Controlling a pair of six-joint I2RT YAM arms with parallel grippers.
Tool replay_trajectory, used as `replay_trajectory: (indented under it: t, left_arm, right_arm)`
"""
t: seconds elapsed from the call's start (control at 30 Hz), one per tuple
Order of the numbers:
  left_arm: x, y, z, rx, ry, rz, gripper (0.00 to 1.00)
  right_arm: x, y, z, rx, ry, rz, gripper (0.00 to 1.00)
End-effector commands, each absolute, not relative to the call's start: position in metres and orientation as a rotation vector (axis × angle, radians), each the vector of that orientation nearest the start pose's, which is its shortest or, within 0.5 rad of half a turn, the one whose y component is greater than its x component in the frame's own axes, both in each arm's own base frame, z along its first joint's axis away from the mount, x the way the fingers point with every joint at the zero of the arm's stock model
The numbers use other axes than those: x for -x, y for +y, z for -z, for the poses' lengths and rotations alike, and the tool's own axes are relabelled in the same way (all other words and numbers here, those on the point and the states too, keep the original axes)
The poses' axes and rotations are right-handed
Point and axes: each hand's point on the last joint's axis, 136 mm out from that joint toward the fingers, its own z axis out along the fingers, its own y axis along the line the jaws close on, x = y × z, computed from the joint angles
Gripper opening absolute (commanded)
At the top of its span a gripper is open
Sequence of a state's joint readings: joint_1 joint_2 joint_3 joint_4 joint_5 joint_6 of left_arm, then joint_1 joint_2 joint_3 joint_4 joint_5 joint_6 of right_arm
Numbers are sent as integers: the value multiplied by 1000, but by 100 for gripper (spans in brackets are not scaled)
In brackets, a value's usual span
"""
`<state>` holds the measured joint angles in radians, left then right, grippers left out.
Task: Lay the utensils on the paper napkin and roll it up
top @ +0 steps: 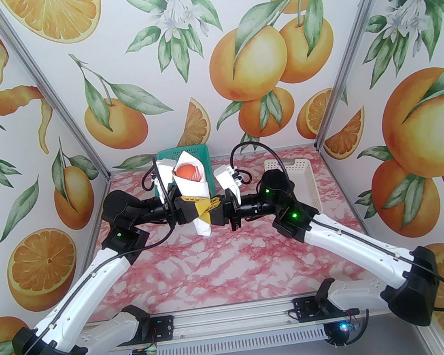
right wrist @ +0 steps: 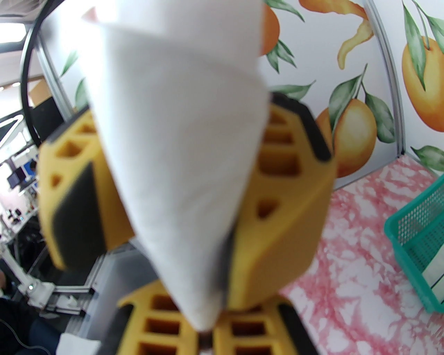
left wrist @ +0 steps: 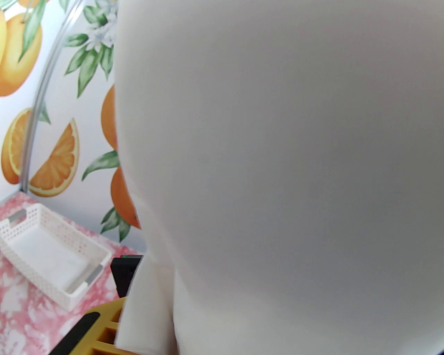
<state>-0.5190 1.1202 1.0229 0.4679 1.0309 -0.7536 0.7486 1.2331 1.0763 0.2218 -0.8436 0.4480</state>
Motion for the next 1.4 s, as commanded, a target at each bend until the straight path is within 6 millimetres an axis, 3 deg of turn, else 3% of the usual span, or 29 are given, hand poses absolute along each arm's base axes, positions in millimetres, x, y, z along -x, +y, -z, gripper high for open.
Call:
replay_trajectory:
  t: [0.0,0.37,0.63,0.77,0.97,1.03,1.13,1.37]
  left_arm:
    - [-184,-274,-460,-897,1274,1612,35]
    - [-184,-273,-462,-900,1258,1630,20]
    - [-190,-271,-460,-877,1274,1618,14]
    - [-198,-272,-457,-852,1301,1597,3]
    - [-210,-270,-456,-795,1320,1566,0]
    - [-211,-270,-456,-787,1322,1563,0]
    - [-213,-270,-456,-781,1324,1564,0]
    - [-217,-272,-450,-776,1341,1568,0]
  right_arm:
    - [-187,339,-405,941,1416,-1506,0]
    - [-197,328,-399,884,1460,-1479,0]
    - [-199,326,-397,879,1467,-1487,0]
    - [-194,325,-398,898,1467,-1514,14]
    - [-185,316,-393,903,1490,-1507,57]
    - [-185,314,-388,891,1504,-1497,66]
    - [-185,314,-385,882,1519,-1500,70]
    - [-187,328,-394,909,1493,-1493,67]
